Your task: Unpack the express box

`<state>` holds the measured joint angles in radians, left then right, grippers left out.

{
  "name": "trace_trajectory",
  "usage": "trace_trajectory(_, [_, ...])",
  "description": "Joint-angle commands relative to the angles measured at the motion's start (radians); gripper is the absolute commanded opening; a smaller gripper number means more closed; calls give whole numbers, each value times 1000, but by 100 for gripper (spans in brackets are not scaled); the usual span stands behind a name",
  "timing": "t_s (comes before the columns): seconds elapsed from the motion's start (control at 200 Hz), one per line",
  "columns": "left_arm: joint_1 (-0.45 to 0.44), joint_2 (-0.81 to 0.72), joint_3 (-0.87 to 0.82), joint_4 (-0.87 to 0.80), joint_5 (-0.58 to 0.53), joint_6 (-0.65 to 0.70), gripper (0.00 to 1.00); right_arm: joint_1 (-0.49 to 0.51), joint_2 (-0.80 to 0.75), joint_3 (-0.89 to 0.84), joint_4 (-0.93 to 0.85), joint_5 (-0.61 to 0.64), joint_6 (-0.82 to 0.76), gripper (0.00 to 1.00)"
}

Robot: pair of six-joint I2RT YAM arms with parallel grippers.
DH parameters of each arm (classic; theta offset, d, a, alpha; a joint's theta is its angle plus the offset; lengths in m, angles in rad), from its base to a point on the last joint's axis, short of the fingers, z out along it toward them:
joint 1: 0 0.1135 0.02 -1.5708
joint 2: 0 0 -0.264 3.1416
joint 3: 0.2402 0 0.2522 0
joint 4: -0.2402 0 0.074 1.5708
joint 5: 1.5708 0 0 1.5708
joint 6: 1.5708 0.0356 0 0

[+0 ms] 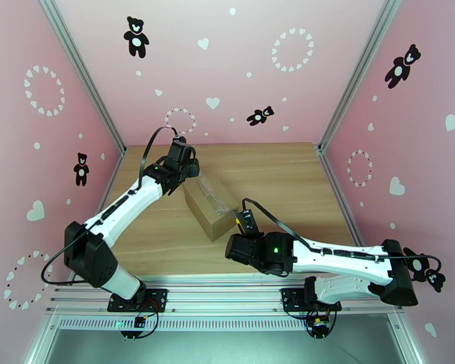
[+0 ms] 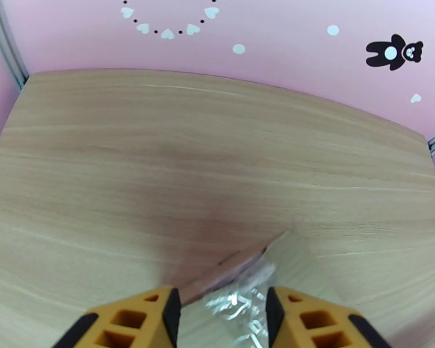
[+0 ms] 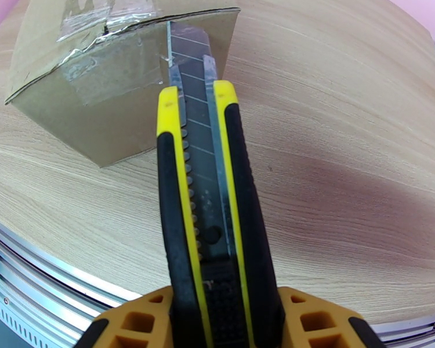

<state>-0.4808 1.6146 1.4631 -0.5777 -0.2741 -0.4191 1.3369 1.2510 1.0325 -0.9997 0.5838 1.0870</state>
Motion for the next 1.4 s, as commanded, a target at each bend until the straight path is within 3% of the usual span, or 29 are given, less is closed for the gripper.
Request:
trace_trajectory(0.0, [7,50,39,-31,38,29,48,-5,2,33,-9,0,-12,0])
trace_trajectory(0.385, [4,108,5,-1,90,10,48,-20,7,37,-1,-7,-26,0])
trace_trajectory(1.397, [1,99,-91,68,51,-15,46,-92,25,60,9,-47,-142,0])
